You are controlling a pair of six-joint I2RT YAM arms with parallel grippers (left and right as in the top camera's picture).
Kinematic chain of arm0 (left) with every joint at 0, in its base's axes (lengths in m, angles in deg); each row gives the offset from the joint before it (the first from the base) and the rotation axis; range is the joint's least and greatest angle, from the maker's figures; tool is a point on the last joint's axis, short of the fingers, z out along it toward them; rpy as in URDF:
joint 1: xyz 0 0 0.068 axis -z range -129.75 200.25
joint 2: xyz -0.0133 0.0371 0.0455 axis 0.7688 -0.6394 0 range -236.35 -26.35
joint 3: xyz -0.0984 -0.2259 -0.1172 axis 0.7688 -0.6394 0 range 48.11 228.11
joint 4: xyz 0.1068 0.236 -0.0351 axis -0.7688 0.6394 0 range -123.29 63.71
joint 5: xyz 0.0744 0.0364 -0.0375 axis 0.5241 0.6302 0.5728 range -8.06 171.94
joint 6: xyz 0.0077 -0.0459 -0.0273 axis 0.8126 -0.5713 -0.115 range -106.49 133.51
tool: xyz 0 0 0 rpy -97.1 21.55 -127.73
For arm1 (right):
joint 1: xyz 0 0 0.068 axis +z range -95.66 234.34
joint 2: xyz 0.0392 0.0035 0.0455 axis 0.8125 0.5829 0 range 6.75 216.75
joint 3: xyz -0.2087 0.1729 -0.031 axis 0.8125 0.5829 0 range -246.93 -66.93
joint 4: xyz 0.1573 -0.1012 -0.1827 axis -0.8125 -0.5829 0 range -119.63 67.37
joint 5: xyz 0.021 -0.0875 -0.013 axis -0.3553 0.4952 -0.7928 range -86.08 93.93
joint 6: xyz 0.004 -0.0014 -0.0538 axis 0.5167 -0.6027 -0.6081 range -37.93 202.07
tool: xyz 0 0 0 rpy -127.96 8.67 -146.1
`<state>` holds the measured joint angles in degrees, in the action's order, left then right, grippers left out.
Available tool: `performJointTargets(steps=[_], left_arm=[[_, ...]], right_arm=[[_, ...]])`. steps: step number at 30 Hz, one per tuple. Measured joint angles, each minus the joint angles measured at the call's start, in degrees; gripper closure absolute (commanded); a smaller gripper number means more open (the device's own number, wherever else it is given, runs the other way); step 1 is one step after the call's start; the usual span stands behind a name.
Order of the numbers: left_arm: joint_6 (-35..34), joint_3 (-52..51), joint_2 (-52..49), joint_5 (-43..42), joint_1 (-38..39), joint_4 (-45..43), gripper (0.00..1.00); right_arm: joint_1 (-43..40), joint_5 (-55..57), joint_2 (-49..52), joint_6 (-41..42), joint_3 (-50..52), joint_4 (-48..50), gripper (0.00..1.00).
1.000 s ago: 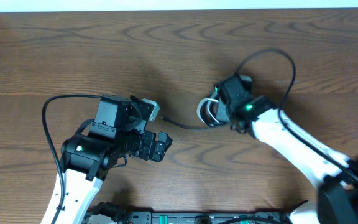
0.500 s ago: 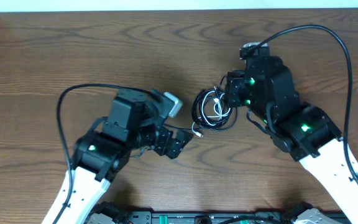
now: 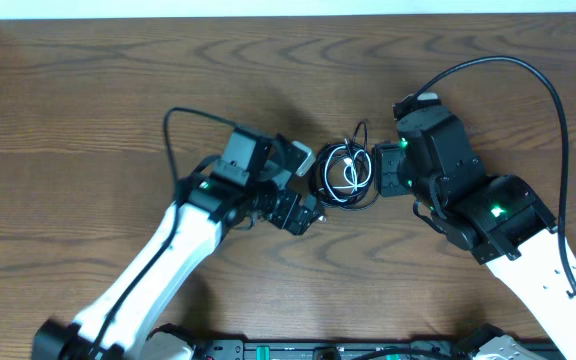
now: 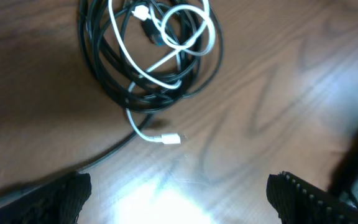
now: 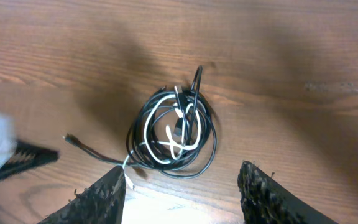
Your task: Untangle cables
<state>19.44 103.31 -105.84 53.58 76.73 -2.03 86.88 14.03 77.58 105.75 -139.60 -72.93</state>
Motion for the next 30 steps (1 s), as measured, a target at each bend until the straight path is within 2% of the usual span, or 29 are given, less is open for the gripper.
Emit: performJointTargets(steps=[2, 4, 6, 9, 13, 18, 25, 30], left_arm=[[0.1, 0.0, -3.2, 0.1, 0.0, -2.5, 0.04], [0.1, 0.0, -6.3, 0.2, 0.0, -5.0, 0.04], [0.1, 0.0, -9.2, 0.2, 0.0, -6.9, 0.05], [0.1, -0.2, -13.4, 1.2, 0.0, -11.3, 0.04], [0.1, -0.2, -17.5, 7.7, 0.2, -15.7, 0.03], [-0.3, -0.3, -19.6, 13.7, 0.2, -21.4, 0.3], [-4.8, -0.3, -20.6, 15.9, 0.2, -28.5, 0.3], [-7.7, -0.3, -24.2, 16.3, 0.2, -29.0, 0.31]], right_arm=[[0.0, -0.2, 0.0, -0.1, 0.0, -0.8, 0.53], [0.0, -0.4, 0.0, -0.1, 0.0, -1.7, 0.66], [0.0, -1.1, 0.0, -0.2, 0.0, -2.9, 0.7], [0.0, -2.4, 0.0, -0.1, 0.0, -4.3, 0.7], [0.0, -4.2, 0.0, -0.2, 0.0, -6.2, 0.71], [0.0, -7.3, 0.0, -0.7, 0.0, -8.1, 0.73], [2.2, -9.1, 0.0, -0.8, 0.0, -8.2, 0.74], [4.7, -9.3, 0.0, -0.8, 0.0, -8.2, 0.72]])
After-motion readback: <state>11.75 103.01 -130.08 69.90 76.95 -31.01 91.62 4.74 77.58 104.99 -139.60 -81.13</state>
